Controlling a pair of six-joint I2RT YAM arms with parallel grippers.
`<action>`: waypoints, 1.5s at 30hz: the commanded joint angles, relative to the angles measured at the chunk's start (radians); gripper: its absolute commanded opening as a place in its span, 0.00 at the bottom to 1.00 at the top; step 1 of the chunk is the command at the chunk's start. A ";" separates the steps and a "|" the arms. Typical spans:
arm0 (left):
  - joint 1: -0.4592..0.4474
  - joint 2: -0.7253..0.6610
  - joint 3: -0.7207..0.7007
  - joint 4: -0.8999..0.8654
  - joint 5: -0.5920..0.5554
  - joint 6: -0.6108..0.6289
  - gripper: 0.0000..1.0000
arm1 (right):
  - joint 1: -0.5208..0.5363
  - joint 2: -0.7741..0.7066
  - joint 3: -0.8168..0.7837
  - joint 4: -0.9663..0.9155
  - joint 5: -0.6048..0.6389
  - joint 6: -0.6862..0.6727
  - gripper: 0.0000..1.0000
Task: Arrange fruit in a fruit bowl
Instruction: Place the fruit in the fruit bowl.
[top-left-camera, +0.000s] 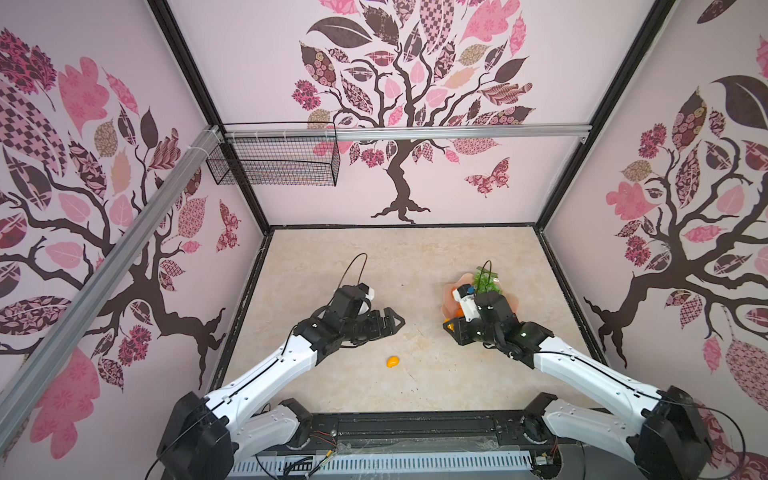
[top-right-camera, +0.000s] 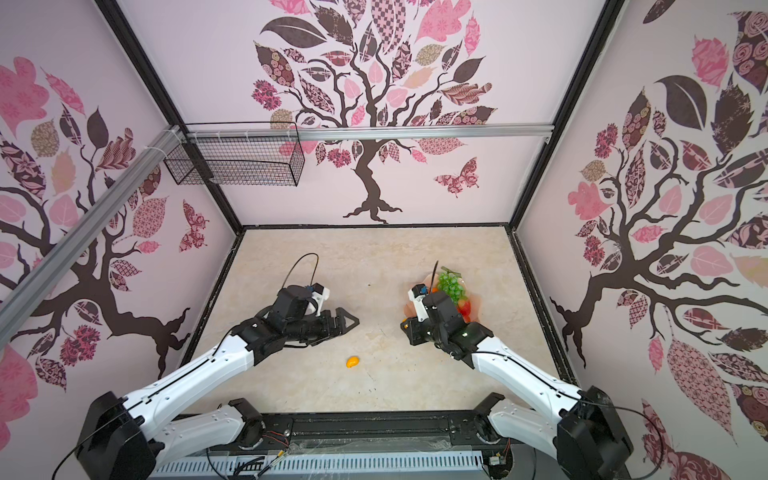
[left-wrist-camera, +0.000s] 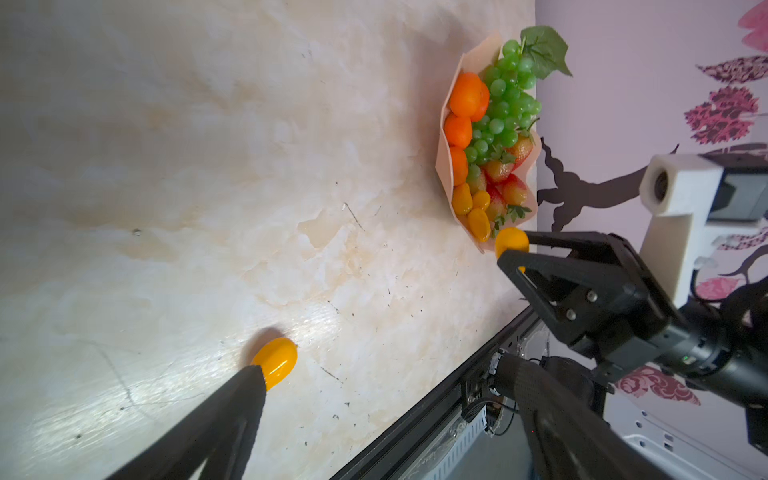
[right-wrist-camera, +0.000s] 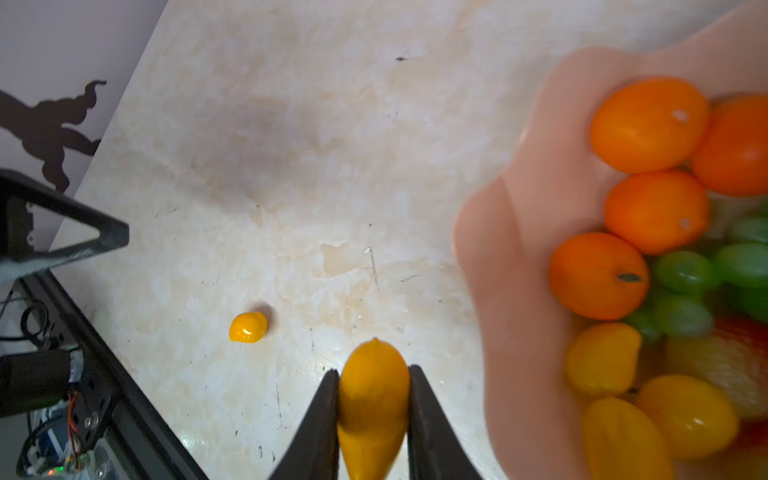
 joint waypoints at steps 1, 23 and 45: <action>-0.066 0.065 0.085 0.104 -0.044 -0.004 0.98 | -0.072 -0.036 -0.005 -0.082 0.006 0.046 0.26; -0.208 0.296 0.238 0.159 -0.010 0.011 0.98 | -0.164 0.070 0.045 -0.287 0.242 0.125 0.26; -0.221 0.319 0.265 0.132 -0.007 0.025 0.98 | -0.192 0.133 0.044 -0.243 0.252 0.106 0.33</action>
